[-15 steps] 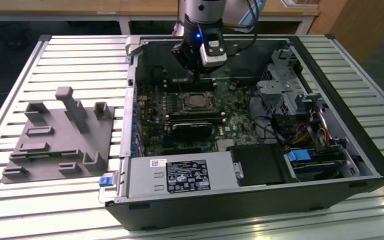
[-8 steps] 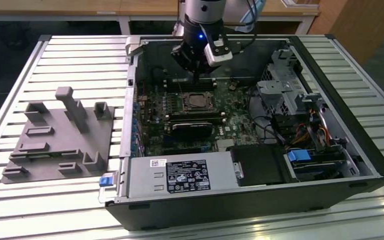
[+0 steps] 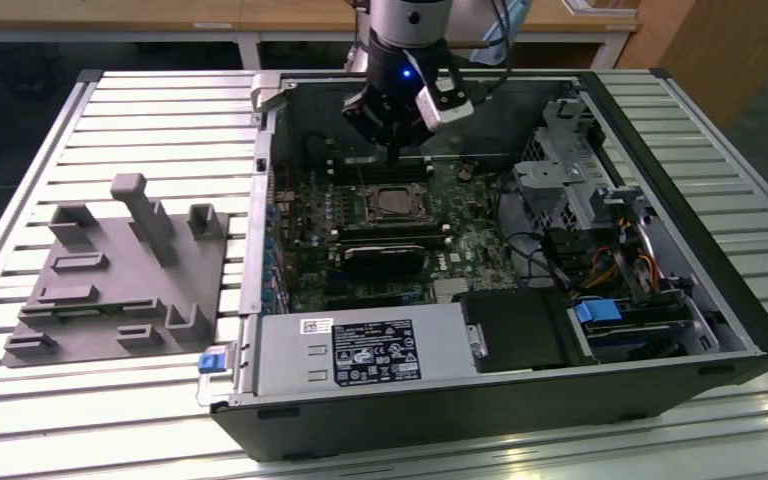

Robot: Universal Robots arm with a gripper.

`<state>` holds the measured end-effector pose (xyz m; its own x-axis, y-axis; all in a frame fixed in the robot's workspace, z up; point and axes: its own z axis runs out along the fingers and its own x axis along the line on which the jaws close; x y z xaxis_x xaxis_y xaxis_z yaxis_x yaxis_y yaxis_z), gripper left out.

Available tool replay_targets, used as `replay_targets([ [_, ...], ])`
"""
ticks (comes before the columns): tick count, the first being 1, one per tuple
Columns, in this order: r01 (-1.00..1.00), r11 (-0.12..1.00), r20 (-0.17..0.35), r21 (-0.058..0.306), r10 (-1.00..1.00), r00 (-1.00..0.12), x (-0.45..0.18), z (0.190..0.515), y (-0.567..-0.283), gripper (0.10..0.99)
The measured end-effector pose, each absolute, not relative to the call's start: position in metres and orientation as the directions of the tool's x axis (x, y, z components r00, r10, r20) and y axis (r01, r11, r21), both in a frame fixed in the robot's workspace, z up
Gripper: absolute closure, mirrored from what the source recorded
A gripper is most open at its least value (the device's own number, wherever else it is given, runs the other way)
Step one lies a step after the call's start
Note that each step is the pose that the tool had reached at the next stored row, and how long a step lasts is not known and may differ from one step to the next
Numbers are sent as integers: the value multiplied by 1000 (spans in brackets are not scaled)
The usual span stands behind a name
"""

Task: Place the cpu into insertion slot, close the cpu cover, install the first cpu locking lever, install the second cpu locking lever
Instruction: 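Install the first cpu locking lever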

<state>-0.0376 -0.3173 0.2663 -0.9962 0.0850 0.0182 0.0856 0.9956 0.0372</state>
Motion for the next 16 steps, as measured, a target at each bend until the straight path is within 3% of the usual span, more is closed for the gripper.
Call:
replay_targets([
  [5,50,996,20,79,49,-999,-38,265,-317,980],
  [16,45,996,15,80,44,-999,-60,265,-317,980],
])
